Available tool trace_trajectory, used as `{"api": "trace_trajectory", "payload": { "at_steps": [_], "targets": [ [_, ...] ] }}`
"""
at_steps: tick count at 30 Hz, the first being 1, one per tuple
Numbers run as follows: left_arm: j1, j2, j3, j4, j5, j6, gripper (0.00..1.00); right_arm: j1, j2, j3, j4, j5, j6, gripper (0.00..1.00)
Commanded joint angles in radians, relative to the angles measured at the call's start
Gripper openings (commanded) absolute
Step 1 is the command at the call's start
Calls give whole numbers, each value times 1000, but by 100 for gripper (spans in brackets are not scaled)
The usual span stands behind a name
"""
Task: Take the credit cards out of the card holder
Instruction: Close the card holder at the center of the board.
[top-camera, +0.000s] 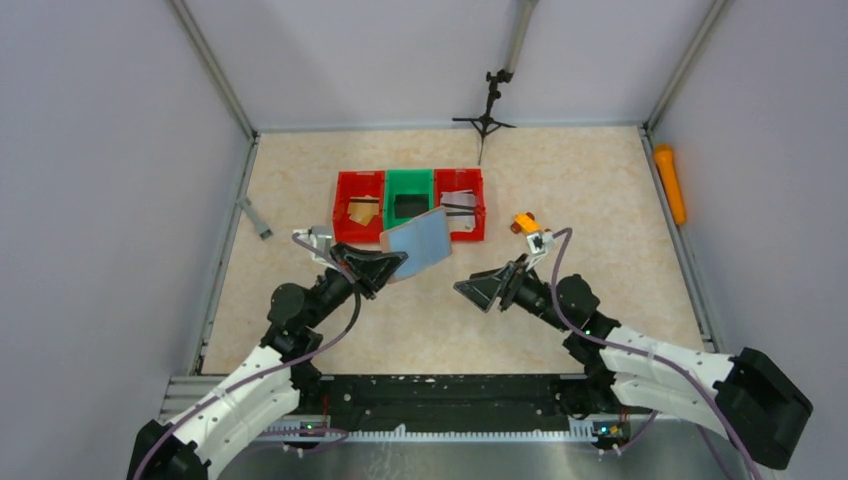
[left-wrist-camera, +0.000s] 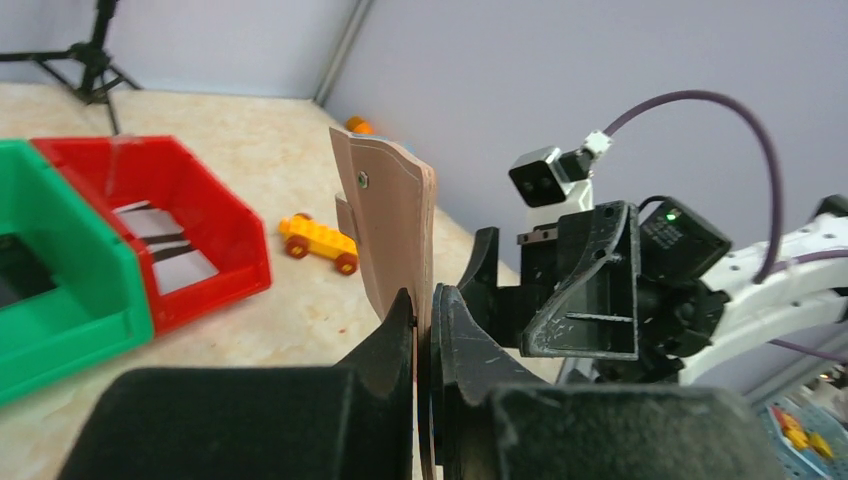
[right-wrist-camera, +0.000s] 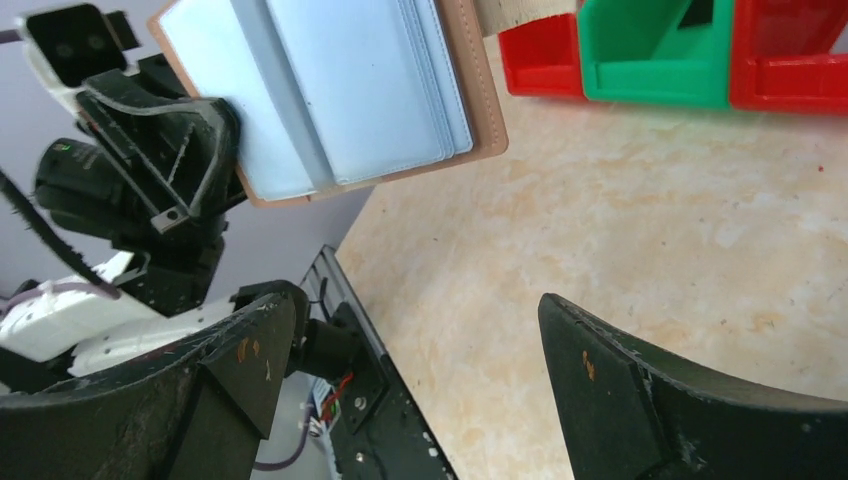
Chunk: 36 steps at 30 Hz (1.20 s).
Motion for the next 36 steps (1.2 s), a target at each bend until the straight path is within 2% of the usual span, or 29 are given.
{"api": "trace_trajectory", "payload": {
  "at_steps": [1, 5, 8, 14, 22, 28, 30, 32, 36],
  "targets": [
    [2, -16, -8, 217, 109, -94, 4, -6, -137, -31, 27, -44, -47, 94],
    [3, -11, 19, 221, 138, -182, 4, -7, -237, -35, -33, -17, -48, 95],
    [0, 4, 57, 161, 162, -248, 4, -7, -272, -49, 19, -25, -32, 95],
    [0, 55, 52, 291, 218, -411, 4, -7, -244, -30, 23, -1, -5, 95],
    [-17, 93, 52, 344, 244, -494, 4, -9, -227, -21, 97, 17, 49, 96],
    [-41, 160, 70, 386, 272, -546, 3, -18, -197, -2, 139, -11, 110, 91],
    [-49, 183, 76, 403, 277, -558, 3, -23, -188, -6, 171, -18, 140, 84],
    [-56, 198, 79, 399, 277, -550, 2, -27, -188, -11, 197, -28, 159, 72],
    [-62, 197, 105, 247, 258, -472, 0, -30, -224, -9, 156, -12, 168, 31]
  ]
}}
